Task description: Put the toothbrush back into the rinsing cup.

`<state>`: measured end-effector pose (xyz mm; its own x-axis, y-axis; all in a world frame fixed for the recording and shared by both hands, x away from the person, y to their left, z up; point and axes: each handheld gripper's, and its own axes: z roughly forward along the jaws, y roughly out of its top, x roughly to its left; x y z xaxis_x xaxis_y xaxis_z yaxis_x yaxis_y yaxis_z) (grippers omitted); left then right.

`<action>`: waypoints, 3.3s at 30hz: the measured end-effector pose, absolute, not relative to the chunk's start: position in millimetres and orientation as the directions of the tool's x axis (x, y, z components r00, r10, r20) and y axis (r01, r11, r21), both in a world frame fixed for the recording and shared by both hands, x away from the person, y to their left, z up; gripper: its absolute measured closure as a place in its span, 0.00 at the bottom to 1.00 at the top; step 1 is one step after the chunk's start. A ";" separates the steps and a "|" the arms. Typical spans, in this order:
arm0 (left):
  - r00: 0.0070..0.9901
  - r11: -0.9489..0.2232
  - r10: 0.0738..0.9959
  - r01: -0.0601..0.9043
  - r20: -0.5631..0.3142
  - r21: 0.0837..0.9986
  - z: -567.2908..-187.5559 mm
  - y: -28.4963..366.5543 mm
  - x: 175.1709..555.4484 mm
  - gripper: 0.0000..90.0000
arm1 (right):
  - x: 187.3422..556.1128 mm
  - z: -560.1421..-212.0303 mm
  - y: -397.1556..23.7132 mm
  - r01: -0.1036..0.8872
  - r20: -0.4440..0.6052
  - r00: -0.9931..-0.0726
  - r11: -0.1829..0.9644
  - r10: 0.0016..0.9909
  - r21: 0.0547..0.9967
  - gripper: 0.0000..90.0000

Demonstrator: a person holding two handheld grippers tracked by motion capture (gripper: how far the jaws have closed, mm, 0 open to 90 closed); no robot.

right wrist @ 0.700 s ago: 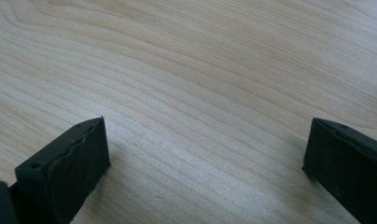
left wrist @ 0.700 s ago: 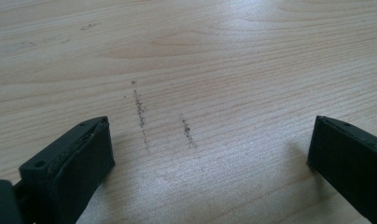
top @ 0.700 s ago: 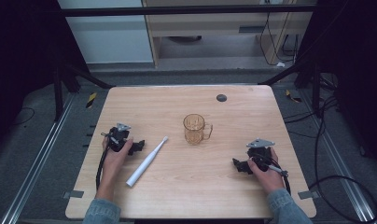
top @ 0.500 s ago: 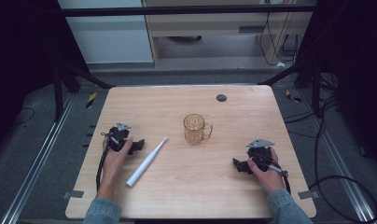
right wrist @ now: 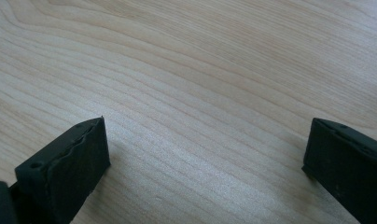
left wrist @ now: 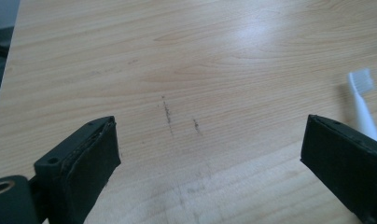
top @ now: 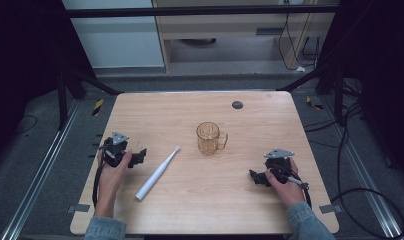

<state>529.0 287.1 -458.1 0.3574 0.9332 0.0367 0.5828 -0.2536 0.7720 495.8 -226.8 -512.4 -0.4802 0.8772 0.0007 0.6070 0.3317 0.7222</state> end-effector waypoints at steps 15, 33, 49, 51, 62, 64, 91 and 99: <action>0.414 -0.280 0.910 0.587 0.015 0.760 -434.7 266.6 518.6 0.05 | 495.9 -512.4 -226.9 0.607 0.000 -0.482 0.333 0.876 0.722 0.00; 0.499 -0.425 0.864 0.645 0.071 0.635 -434.7 230.6 507.7 0.07 | 496.0 -512.5 -227.1 0.605 -0.003 -0.482 0.335 0.876 0.722 0.00; 0.576 -0.535 0.810 0.647 0.111 0.543 -424.6 215.0 515.5 0.07 | 495.5 -511.8 -226.5 0.615 0.012 -0.477 0.324 0.879 0.719 0.00; 0.595 -0.561 0.794 0.638 0.126 0.527 -423.9 210.2 515.3 0.07 | 496.2 -512.8 -227.3 0.602 -0.007 -0.484 0.339 0.875 0.723 0.00; 0.623 -0.597 0.773 0.648 0.122 0.472 -430.1 198.1 516.4 0.19 | 496.3 -512.8 -227.4 0.601 -0.009 -0.485 0.340 0.875 0.723 0.00; 0.637 -0.606 0.764 0.651 0.105 0.458 -432.5 197.1 516.3 0.21 | 496.2 -512.8 -227.3 0.602 -0.007 -0.484 0.339 0.875 0.723 0.00; 0.654 -0.635 0.750 0.671 0.099 0.383 -448.0 185.1 523.3 0.43 | 496.2 -512.8 -227.3 0.602 -0.008 -0.484 0.339 0.875 0.723 0.00; 0.658 -0.642 0.748 0.683 0.088 0.347 -453.0 187.7 523.3 0.50 | 496.1 -512.8 -227.3 0.602 -0.008 -0.483 0.339 0.876 0.723 0.00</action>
<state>523.3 187.7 -453.0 0.6581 0.7478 0.0875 0.6835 -0.6422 0.3471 496.1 -227.3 -512.8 -0.4830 0.8756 -0.0082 0.6021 0.3389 0.7229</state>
